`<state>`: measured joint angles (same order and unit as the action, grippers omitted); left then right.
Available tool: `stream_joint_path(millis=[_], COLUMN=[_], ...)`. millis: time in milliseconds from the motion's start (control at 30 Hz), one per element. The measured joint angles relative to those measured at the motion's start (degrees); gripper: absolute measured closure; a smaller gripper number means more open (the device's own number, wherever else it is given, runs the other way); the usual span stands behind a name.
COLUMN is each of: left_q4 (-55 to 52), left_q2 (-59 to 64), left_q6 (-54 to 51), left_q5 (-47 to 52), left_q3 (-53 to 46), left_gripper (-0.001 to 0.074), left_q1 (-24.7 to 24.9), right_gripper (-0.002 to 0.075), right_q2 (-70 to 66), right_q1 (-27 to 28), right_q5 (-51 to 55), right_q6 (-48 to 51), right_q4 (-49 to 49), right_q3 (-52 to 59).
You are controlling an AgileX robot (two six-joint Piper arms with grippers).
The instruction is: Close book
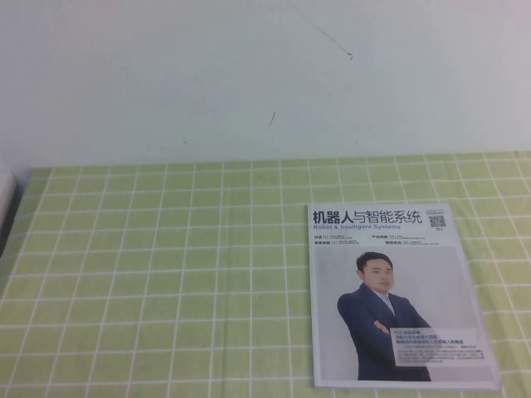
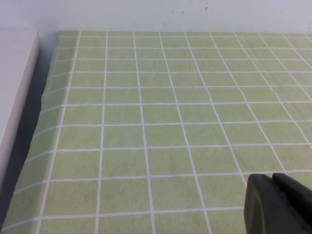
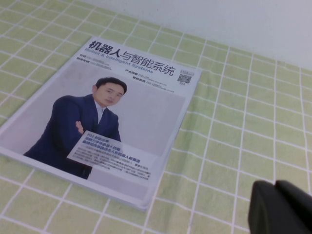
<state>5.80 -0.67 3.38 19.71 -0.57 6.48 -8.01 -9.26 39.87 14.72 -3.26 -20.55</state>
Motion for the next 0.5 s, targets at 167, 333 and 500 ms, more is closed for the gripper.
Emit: stream_joint_path(millis=[167, 333, 500], left_q4=[0.0, -0.04, -0.04], left_q2=[0.0, 0.0, 0.0], left_q6=[0.08, 0.08, 0.08], left_q5=[0.0, 0.0, 0.0], left_q3=[0.0, 0.0, 0.0], left_gripper=[0.0738, 0.0738, 0.0738], left_q1=[0.0, -0.1, -0.1], right_gripper=[0.0729, 0.0729, 0.0729], right_q2=[0.02, 1.9, 6.26], right_q1=[0.0, 2.58, 6.55], right_q5=[-2.16, -11.27, -23.91], right_q6=[0.0, 0.0, -2.87], right_q4=[0.0, 0.79, 5.44], right_q3=[1.25, 9.39, 19.54])
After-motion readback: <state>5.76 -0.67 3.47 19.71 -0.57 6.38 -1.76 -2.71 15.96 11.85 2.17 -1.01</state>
